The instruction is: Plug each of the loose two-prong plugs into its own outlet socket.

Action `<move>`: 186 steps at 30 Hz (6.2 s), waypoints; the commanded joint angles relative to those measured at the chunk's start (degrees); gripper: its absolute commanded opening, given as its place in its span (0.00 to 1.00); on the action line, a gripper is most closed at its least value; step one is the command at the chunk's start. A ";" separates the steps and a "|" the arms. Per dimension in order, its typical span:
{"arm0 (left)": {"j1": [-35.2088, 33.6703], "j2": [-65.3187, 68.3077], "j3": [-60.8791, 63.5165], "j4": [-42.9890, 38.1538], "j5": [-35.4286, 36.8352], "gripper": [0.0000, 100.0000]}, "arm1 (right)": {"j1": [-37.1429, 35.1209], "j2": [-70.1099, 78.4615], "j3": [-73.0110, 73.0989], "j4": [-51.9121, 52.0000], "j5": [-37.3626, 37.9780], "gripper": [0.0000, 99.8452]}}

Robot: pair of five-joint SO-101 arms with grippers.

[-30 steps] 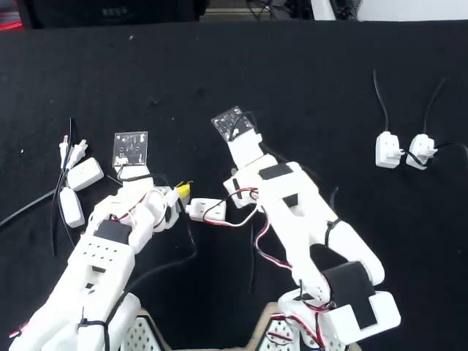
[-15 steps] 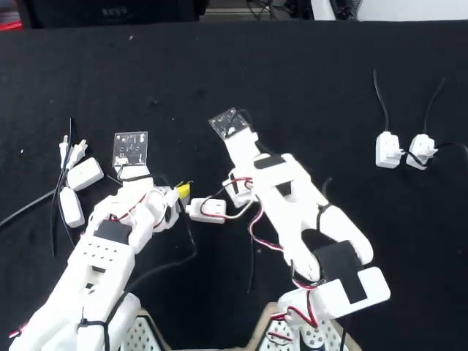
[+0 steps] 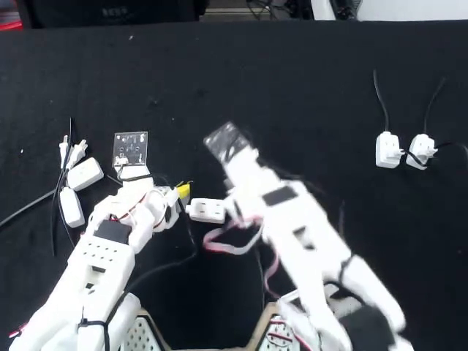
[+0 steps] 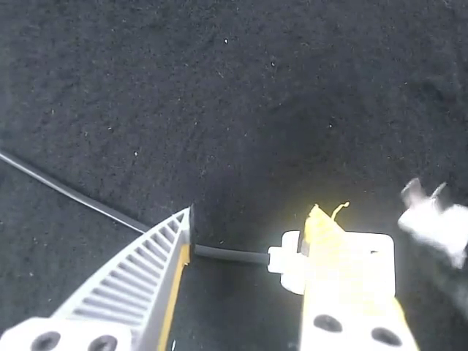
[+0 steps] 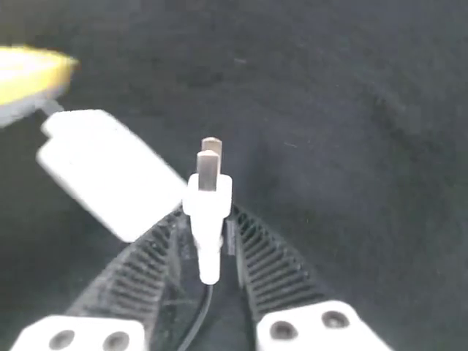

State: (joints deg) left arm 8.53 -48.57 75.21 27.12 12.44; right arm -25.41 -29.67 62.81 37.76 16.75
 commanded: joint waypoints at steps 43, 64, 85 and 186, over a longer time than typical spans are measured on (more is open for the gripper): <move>1.89 -17.67 4.35 2.02 -1.85 0.25 | -12.31 -19.12 -11.30 11.69 -4.92 0.01; 0.75 -17.67 4.53 2.02 -1.85 0.25 | -12.04 -18.77 -12.70 12.22 -4.75 0.01; -0.40 -17.58 4.00 1.58 -2.02 0.25 | -13.98 -19.03 -4.97 7.38 -4.84 0.01; -2.42 -2.02 -4.70 13.45 -6.51 0.25 | -0.70 57.63 -84.53 58.55 -1.05 0.01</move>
State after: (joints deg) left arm 6.77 -49.36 71.69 41.19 4.35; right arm -25.32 27.82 -17.98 95.60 14.81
